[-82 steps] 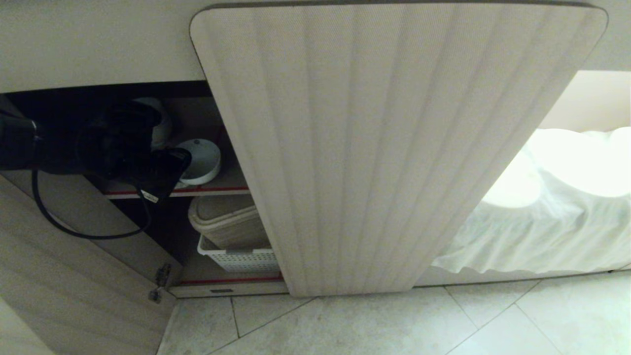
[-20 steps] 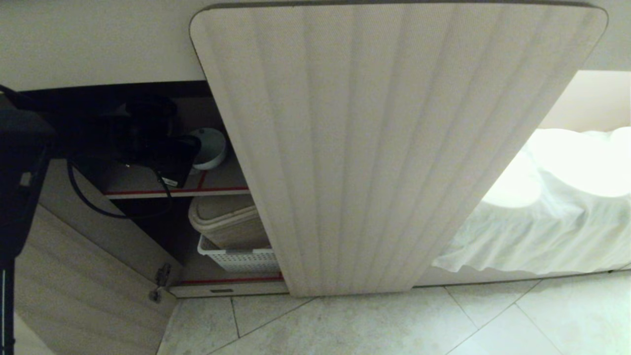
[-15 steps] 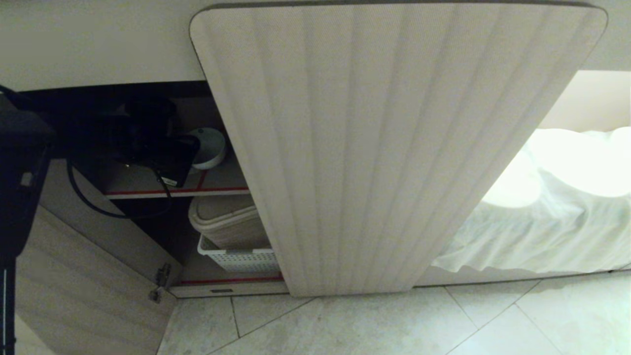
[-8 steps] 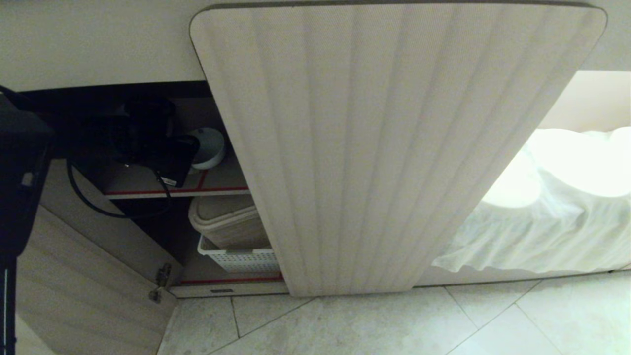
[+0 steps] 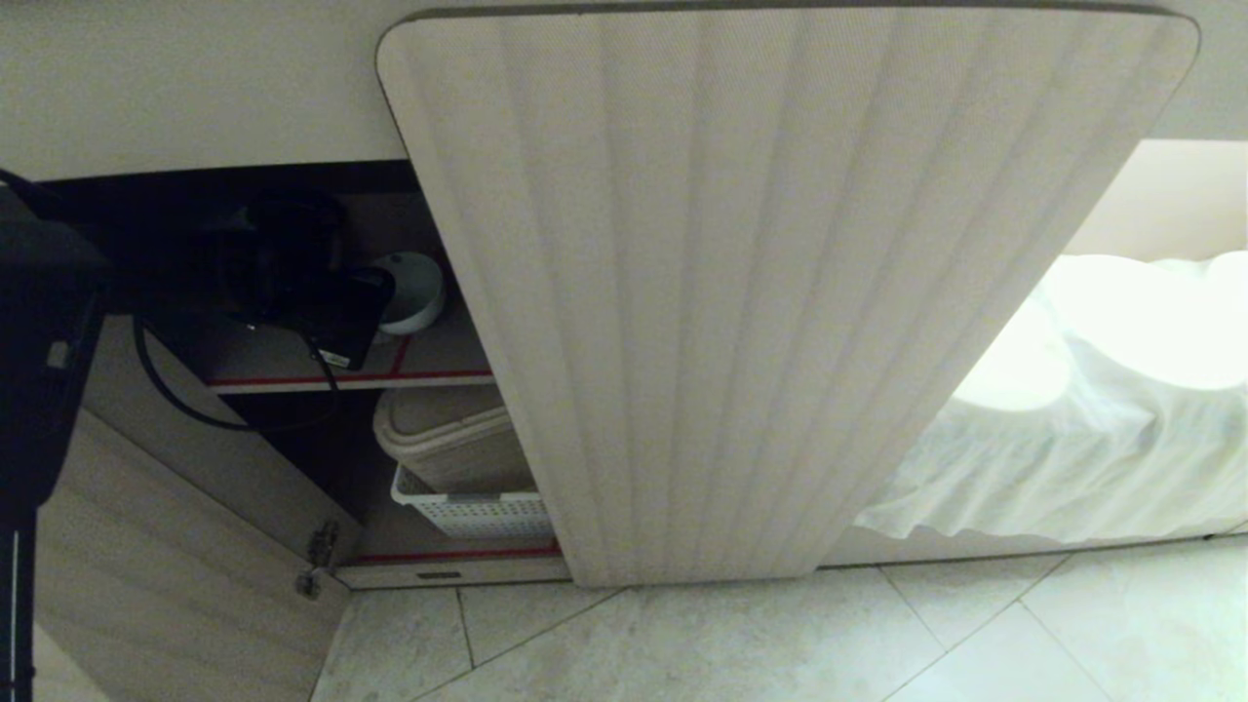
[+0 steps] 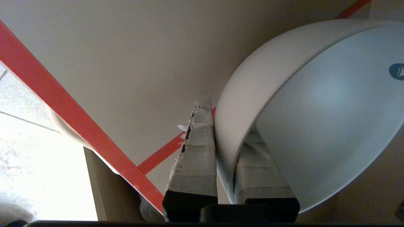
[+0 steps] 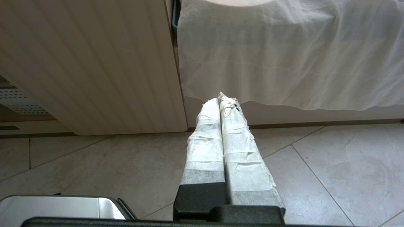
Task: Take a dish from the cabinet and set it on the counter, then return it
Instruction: Put it back into the cabinet
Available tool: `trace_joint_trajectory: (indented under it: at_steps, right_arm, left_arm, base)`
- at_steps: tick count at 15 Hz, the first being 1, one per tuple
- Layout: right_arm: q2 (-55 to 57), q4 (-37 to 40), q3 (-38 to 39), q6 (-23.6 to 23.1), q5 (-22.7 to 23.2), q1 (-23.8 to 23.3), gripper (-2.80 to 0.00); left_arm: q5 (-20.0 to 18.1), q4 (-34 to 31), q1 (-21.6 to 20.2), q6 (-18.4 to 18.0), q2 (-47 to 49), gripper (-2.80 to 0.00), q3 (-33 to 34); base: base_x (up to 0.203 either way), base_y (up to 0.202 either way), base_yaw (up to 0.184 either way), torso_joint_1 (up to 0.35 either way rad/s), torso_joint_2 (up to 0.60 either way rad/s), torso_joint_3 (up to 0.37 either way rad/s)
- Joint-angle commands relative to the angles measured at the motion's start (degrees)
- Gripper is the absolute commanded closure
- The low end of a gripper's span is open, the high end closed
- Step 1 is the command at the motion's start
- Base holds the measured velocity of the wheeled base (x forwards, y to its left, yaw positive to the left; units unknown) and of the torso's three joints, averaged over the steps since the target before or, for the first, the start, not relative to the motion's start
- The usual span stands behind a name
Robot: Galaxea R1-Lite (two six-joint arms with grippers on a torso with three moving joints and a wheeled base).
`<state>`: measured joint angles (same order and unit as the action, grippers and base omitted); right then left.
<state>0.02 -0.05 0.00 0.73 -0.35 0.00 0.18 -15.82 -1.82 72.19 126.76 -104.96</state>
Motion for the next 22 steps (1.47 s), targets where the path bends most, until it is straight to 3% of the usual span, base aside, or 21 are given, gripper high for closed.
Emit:
trace_joint_trajectory:
  at_steps: [1, 2, 14, 22]
  right_arm:
    - [0.0, 0.0, 0.0, 0.0, 0.0, 0.0, 0.00]
    - [0.0, 0.0, 0.0, 0.1, 0.0, 0.1, 0.00]
    - [0.0, 0.0, 0.0, 0.0, 0.0, 0.0, 0.00]
    - [0.0, 0.0, 0.0, 0.0, 0.0, 0.0, 0.00]
  left_arm:
    - [0.0, -0.2, 0.0, 0.4, 0.2, 0.00, 0.0]
    - [0.0, -0.2, 0.0, 0.4, 0.4, -2.80, 0.0]
    - [0.2, -0.1, -0.2, 0.5, 0.2, -2.80, -0.2]
    - [0.2, -0.1, -0.3, 0.7, -1.2, -2.80, 3.0]
  base:
    - [0.000, 0.000, 0.000, 0.000, 0.00, 0.000]
    - [0.000, 0.000, 0.000, 0.000, 0.00, 0.000]
    - [0.000, 0.000, 0.000, 0.000, 0.00, 0.000]
    - [0.000, 0.000, 0.000, 0.000, 0.00, 0.000]
